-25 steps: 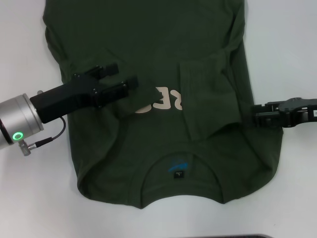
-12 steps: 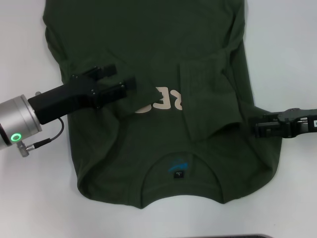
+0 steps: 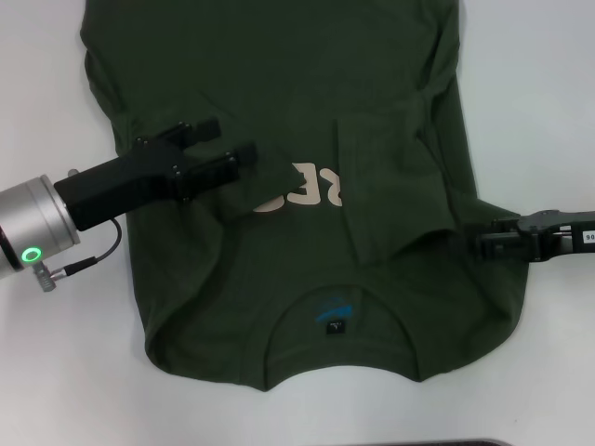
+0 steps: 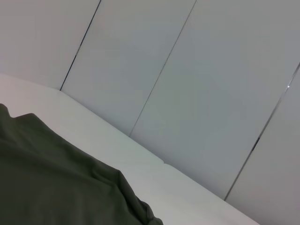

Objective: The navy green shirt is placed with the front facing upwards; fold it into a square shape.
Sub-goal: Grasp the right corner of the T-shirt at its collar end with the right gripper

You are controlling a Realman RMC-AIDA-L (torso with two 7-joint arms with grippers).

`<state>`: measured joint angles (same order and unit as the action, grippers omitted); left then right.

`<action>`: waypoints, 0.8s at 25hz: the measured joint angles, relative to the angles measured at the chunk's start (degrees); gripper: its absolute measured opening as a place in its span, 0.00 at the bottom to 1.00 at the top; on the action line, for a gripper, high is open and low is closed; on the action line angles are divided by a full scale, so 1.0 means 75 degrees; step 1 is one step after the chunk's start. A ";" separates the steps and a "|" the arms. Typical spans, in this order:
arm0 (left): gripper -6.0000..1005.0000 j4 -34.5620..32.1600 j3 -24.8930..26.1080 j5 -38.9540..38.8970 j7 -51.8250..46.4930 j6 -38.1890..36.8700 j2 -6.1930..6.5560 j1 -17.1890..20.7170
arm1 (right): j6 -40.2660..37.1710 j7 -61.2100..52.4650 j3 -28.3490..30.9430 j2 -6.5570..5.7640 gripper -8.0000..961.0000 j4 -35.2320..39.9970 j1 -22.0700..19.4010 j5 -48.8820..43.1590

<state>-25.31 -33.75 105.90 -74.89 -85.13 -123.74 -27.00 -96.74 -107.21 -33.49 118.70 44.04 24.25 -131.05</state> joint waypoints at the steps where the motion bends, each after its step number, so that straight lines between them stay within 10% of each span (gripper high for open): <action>1: 0.84 0.0000 0.0000 0.0000 0.0000 0.0001 0.0000 0.0000 | 0.0052 0.0000 0.0005 0.0001 0.73 -0.0003 0.0000 0.0000; 20: 0.84 -0.0005 0.0000 0.0000 0.0002 0.0006 0.0000 -0.0009 | 0.1146 0.0154 -0.0058 0.0027 0.73 -0.0764 0.0725 0.0035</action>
<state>-25.35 -33.75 105.90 -74.88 -85.09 -123.74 -27.07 -88.15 -106.06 -33.92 118.90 38.31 29.69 -130.78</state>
